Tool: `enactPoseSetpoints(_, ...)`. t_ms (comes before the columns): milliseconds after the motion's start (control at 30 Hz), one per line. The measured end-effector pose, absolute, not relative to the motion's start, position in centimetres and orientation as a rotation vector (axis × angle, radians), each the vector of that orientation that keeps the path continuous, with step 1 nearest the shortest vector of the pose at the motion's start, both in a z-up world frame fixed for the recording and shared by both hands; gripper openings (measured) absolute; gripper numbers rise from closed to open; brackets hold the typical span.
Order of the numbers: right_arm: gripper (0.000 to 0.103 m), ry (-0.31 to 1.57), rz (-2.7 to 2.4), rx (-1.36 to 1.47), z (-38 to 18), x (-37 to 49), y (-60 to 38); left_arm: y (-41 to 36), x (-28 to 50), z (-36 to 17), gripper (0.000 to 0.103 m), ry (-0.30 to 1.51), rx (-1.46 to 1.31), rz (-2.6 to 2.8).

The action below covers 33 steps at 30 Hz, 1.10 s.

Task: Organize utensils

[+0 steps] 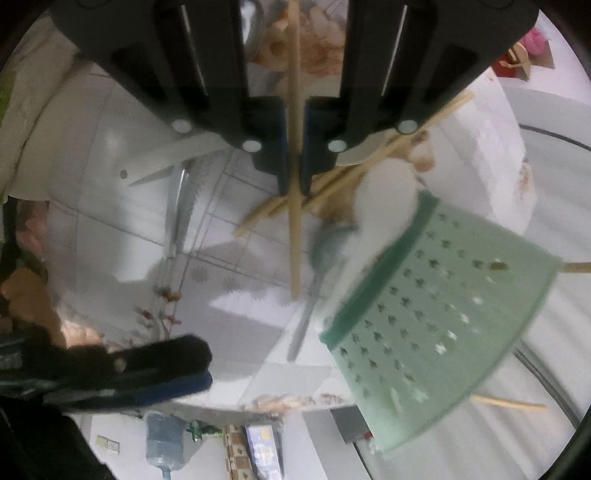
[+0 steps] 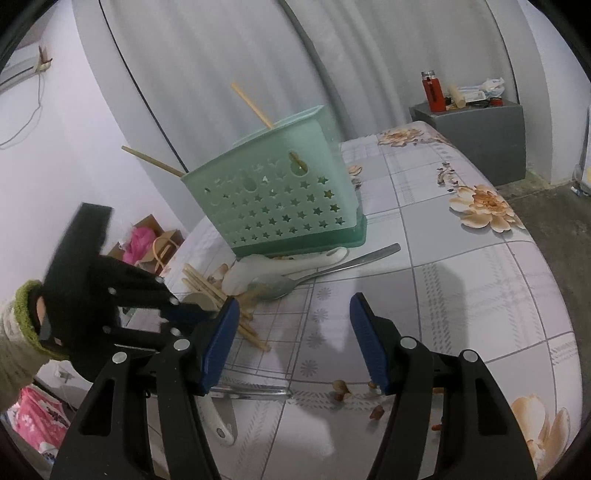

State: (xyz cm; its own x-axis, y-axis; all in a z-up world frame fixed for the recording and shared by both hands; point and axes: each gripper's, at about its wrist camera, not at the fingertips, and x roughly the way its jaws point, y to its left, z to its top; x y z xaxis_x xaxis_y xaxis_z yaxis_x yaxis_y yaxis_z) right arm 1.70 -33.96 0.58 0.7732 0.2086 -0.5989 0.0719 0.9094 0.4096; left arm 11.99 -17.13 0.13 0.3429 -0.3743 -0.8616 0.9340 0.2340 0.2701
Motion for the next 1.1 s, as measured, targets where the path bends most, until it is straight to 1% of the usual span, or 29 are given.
enactPoseSetpoints(133, 0.061, 0.68, 0.076, 0.422, 0.9, 1.6, -33.8, -15.9, 12.1, 2.7, 0.005, 0.676, 0.852, -0.997)
enactPoseSetpoints(333, 0.061, 0.675, 0.075, 0.389, 1.5, 1.5, -33.2, -10.8, 13.5, 7.8, 0.005, 0.62, 0.536, -0.898)
enactPoseSetpoints(433, 0.061, 0.672, 0.098, 0.371, 2.0, 2.0, -32.6, -6.6, 14.6, 10.0, 0.005, 0.592, 0.336, -0.777)
enactPoseSetpoints(533, 0.06, 0.666, 0.147, 0.313, 3.0, 3.1, -31.3, -1.6, 15.5, 11.8, 0.005, 0.58, 0.041, -0.678)
enactPoseSetpoints(633, 0.058, 0.669, 0.23, 0.225, 4.5, 5.0, -29.0, 3.1, 16.2, 11.5, 0.005, 0.581, -0.219, -0.594)
enactPoseSetpoints(733, 0.054, 0.684, 0.327, 0.162, 5.3, 7.0, -26.6, 6.3, 15.8, 10.5, 0.005, 0.574, -0.351, -0.515)
enactPoseSetpoints(833, 0.045, 0.729, 0.417, 0.067, 5.4, 9.4, -23.4, 7.9, 15.5, 9.3, 0.005, 0.561, -0.474, -0.475)
enactPoseSetpoints(867, 0.04, 0.744, 0.438, 0.024, 5.3, 10.1, -22.2, 8.3, 15.2, 8.9, 0.005, 0.549, -0.505, -0.459)
enactPoseSetpoints(933, 0.035, 0.782, 0.486, -0.085, 4.7, 11.7, -19.6, 9.0, 14.8, 8.5, 0.005, 0.539, -0.54, -0.436)
enactPoseSetpoints(967, 0.03, 0.796, 0.501, -0.116, 4.5, 12.3, -18.7, 9.3, 14.7, 8.1, 0.005, 0.539, -0.567, -0.425)
enactPoseSetpoints(1000, 0.028, 0.818, 0.533, -0.156, 4.1, 13.2, -17.5, 9.7, 14.6, 7.7, 0.005, 0.54, -0.582, -0.417)
enactPoseSetpoints(1100, 0.026, 0.904, 0.624, -0.2, 2.7, 15.9, -15.1, 10.4, 15.1, 6.4, 0.005, 0.549, -0.62, -0.384)
